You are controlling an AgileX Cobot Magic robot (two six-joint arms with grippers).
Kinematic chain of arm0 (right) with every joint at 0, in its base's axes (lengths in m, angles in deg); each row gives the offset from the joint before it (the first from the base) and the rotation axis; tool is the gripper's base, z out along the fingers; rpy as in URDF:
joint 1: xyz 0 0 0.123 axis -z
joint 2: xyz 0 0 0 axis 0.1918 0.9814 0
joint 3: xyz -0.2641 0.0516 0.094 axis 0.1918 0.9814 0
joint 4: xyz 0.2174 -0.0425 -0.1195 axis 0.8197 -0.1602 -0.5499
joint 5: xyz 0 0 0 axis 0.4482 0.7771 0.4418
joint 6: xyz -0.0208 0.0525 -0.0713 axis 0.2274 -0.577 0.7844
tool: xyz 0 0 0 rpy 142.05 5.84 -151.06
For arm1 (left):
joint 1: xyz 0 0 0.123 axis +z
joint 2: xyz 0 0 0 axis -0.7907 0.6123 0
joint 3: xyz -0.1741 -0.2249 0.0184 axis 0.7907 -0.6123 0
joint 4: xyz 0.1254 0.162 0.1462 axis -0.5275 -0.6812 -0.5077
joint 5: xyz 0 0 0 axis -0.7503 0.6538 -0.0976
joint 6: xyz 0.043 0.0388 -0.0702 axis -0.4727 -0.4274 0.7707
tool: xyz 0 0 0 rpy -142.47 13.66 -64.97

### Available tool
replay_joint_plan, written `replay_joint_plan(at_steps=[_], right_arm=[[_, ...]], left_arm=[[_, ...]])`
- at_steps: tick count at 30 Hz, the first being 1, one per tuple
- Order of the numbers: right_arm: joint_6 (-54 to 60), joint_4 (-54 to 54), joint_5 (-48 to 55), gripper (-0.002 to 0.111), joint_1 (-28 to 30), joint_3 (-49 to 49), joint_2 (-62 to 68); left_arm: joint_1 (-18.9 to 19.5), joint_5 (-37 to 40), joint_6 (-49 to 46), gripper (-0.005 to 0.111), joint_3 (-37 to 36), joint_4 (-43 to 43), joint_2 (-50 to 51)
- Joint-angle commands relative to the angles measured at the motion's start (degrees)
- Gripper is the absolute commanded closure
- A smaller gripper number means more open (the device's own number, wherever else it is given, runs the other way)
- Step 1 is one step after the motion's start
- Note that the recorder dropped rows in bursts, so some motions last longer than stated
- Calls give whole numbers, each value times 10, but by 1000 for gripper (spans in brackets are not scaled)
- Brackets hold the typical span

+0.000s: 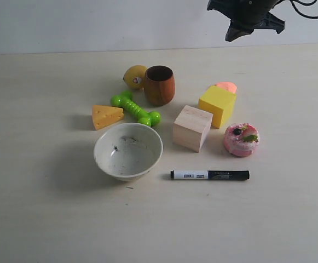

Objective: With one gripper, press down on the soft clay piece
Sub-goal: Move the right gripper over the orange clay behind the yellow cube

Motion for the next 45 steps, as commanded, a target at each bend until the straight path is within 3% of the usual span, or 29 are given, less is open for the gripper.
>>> replay_joint_plan(at_steps=[1,4,13,29,45], right_arm=[[0,-2,-61,108,0,-4,-1],[0,-2,-79,108,0,-4,-1],[4,2,43,108,0,-4,64],[-2,-19,101,108,0,-14,79],[-7,-21,82,108,-9,-14,83]], left_arm=[[-4,-4,0,107,0,2,-4],[-4,-4,0,107,0,2,-4],[-4,-4,0,107,0,2,-4],[-4,-4,0,107,0,2,-4],[-4,-4,0,107,0,2,-4]])
